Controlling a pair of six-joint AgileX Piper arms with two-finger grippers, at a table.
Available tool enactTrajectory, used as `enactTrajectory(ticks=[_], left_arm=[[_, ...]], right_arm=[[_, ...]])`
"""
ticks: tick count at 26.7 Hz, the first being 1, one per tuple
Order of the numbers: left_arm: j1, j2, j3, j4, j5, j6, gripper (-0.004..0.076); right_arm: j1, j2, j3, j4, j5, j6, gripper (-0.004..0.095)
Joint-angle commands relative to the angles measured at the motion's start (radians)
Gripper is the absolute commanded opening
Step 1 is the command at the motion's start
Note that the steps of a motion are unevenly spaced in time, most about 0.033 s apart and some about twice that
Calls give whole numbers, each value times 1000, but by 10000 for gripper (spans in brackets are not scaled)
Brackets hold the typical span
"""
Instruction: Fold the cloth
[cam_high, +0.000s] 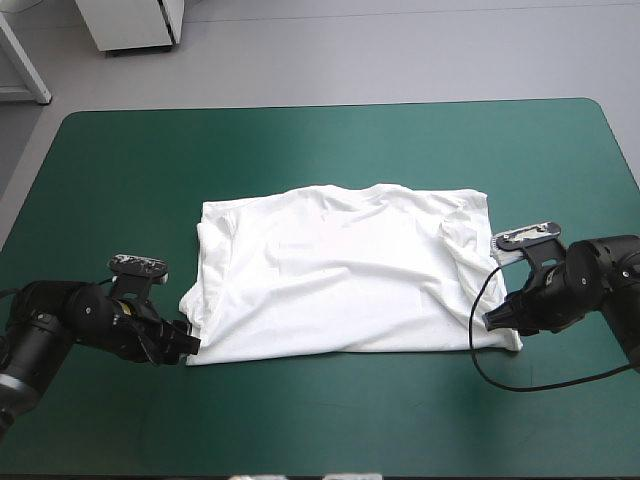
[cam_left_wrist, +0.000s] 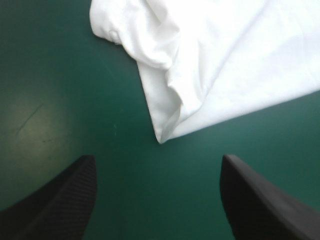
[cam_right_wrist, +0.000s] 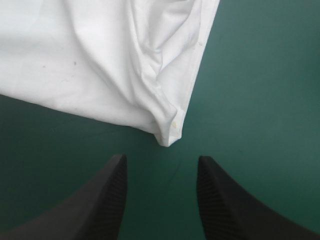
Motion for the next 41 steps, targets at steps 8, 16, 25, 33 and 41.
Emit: enactTrajectory(ticks=[8,16,25,33,41], left_arm=[[-28,184,-21,-37,-77,22,512],[-43,262,-8,-63,-154,34,510],[-85,311,42,-65,-208,26,509],[-85,352,49,-83,-202,34,134],[-85,363,49,-83,-184,67,-9]], right_arm=[[-2,-22,-20,-38,-37,15,436],[-2,-22,-20,-50,-53,19,436],[-2,-11,-20,-53,-53,25,436],[-2,59,-16,-71,-76,37,436],[-2,211,63,-71,-171,21,477]])
